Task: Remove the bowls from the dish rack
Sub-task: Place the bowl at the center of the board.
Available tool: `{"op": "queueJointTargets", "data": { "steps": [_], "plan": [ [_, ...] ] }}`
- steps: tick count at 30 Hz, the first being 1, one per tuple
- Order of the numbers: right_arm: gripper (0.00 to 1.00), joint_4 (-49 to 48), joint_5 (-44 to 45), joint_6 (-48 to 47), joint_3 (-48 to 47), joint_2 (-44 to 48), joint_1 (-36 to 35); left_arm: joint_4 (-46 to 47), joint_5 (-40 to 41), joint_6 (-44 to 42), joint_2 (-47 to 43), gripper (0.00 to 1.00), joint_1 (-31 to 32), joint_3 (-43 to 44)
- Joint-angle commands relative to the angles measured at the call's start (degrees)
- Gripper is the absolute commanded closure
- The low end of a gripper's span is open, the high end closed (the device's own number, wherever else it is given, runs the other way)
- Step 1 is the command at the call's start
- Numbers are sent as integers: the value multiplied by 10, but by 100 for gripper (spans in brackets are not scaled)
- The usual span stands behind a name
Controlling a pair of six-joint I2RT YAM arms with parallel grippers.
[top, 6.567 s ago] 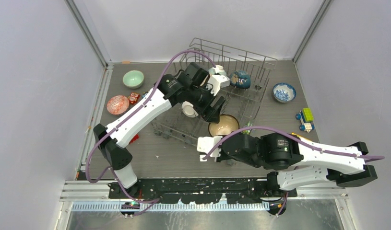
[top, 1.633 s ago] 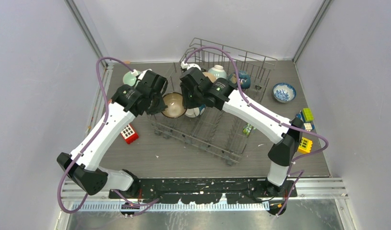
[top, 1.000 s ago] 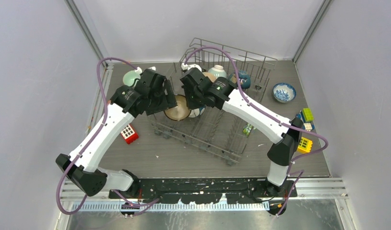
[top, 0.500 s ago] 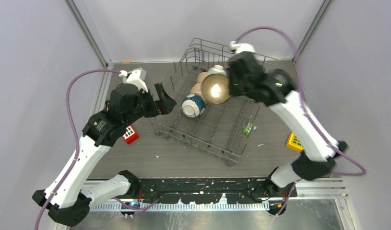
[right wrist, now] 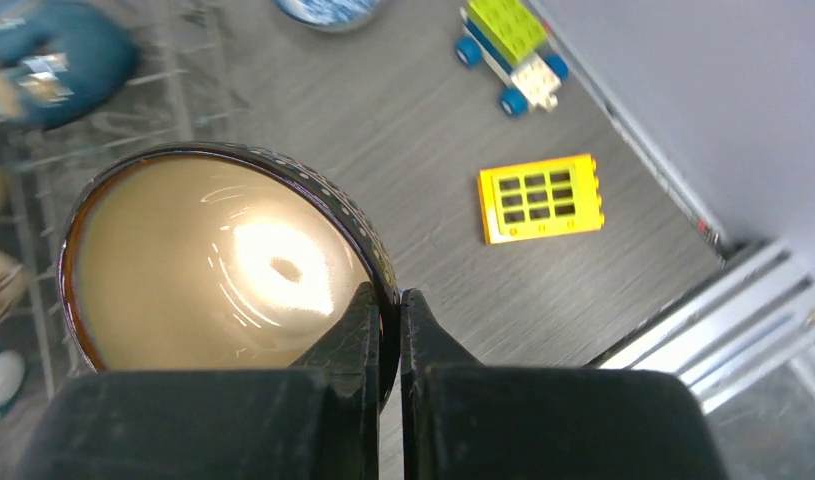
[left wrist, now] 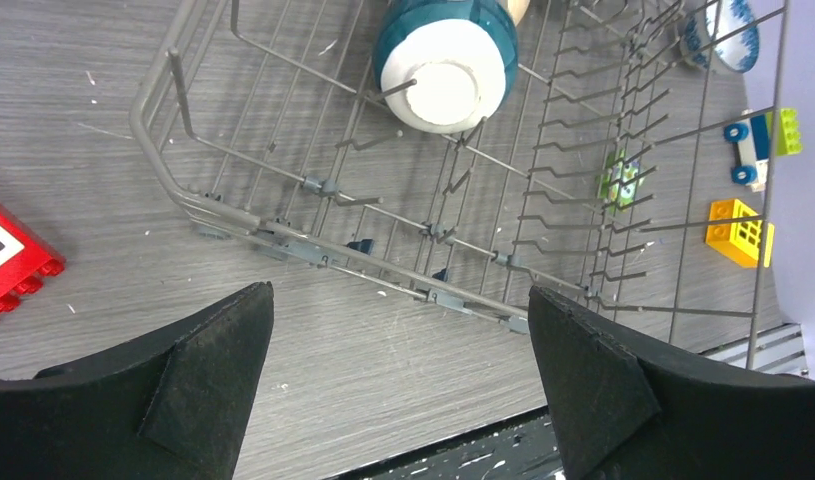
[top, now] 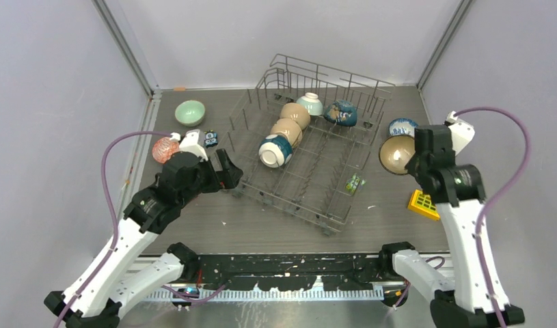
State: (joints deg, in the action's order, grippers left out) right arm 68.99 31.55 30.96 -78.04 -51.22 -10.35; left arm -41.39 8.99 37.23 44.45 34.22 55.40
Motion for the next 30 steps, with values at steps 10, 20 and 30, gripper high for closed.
{"op": "queueJointTargets", "data": {
  "steps": [10, 20, 30],
  "plan": [
    [99, -297, -54, 204, 238, -52, 166, 37, 20, 5, -88, 0, -2, -82],
    [99, -400, -34, 195, 248, -182, 196, 24, 17, 19, -98, 0, -2, -116],
    [99, -440, -57, 183, 249, -279, 231, 16, 35, 32, -110, 0, -2, -136]
  ]
}}
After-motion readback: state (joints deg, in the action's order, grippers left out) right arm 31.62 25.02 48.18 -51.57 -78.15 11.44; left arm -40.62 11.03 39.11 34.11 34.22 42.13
